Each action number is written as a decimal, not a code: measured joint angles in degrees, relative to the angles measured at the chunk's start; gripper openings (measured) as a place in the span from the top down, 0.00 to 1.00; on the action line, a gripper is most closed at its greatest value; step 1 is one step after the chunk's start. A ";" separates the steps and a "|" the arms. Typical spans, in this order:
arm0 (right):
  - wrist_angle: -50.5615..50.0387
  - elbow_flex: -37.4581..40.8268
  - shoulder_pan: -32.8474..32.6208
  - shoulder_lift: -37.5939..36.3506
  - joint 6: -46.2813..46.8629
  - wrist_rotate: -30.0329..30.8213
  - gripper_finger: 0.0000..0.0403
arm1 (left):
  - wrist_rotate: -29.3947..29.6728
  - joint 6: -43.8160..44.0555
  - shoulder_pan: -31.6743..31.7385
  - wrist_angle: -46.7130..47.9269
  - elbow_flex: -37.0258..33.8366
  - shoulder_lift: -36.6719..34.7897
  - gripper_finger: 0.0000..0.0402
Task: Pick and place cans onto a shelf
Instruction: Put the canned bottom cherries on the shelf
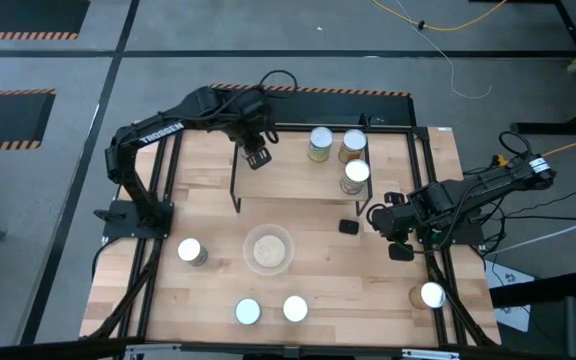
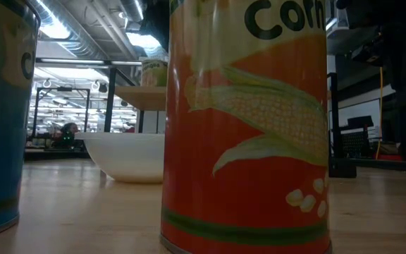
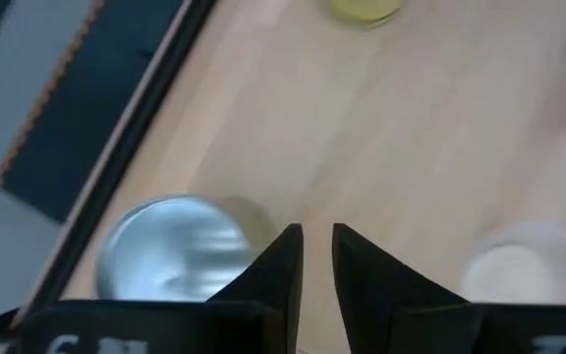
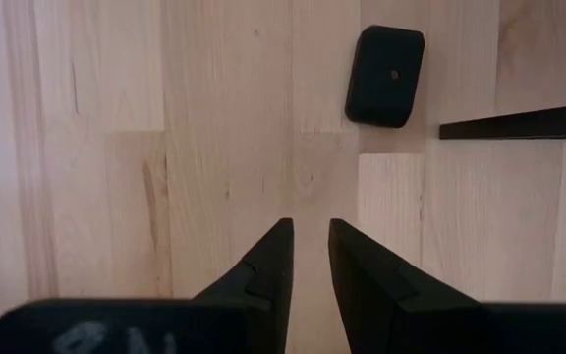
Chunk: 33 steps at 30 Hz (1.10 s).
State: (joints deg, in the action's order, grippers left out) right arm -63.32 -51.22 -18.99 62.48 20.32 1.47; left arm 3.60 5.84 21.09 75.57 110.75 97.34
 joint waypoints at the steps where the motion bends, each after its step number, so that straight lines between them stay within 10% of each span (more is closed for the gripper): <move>1: 0.13 0.00 0.00 0.00 0.00 0.01 0.82 | -1.43 0.12 -0.34 0.02 0.63 0.00 0.87; 15: 0.82 0.00 -0.01 0.00 0.00 0.01 0.82 | -9.09 8.82 -20.11 2.64 3.93 -0.02 0.87; 33: 0.84 0.00 0.00 0.00 0.00 -0.01 0.82 | 6.14 50.44 -51.77 2.86 3.88 1.31 0.87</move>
State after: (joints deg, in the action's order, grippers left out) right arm -62.48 -51.22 -18.99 62.48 20.32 1.45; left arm 9.74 56.28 -30.68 78.43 114.63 98.65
